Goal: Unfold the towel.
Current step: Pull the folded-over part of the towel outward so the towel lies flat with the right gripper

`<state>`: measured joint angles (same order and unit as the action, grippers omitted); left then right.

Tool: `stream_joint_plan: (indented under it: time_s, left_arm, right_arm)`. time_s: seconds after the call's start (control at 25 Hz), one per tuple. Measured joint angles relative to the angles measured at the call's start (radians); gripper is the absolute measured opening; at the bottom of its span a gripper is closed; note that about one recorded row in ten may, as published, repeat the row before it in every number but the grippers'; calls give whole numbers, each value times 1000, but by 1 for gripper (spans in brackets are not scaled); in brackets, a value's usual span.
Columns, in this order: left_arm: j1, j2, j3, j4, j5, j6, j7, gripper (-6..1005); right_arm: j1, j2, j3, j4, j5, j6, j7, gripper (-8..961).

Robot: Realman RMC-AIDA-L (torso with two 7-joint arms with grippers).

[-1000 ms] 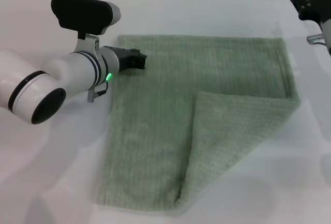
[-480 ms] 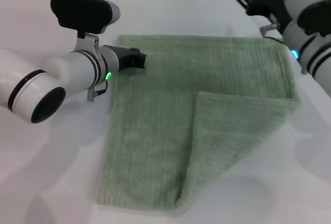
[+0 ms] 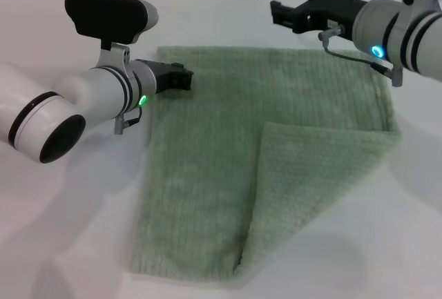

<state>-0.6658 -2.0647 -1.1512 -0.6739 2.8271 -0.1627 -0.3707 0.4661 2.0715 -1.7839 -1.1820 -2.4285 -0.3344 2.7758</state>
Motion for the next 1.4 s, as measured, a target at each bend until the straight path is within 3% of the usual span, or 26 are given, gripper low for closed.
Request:
stream_joint_plan:
  time_s: [0.04, 0.08, 0.44, 0.6, 0.92, 1.4]
  left_arm:
    - [-1, 1, -1, 0, 0, -1, 0, -3]
    - [-1, 1, -1, 0, 0, -1, 0, -3]
    - [-2, 2, -1, -4, 0, -7, 1, -2]
    - [-2, 1, 0, -7, 0, -9, 1, -2]
    - [-2, -1, 6, -9, 0, -11, 1, -2]
    - [-2, -2, 5, -10, 0, -11, 1, -2]
  right_arm:
    - [23, 0, 35, -27, 0, -114, -12, 715]
    - [23, 0, 35, -27, 0, -114, -12, 715]
    - [158, 1, 186, -47, 4, -586, -71, 715]
    - [193, 2, 200, -43, 5, -688, -106, 714]
    - [274, 4, 191, 32, 4, -815, -133, 714]
    - [297, 7, 187, 77, 8, -859, -145, 715]
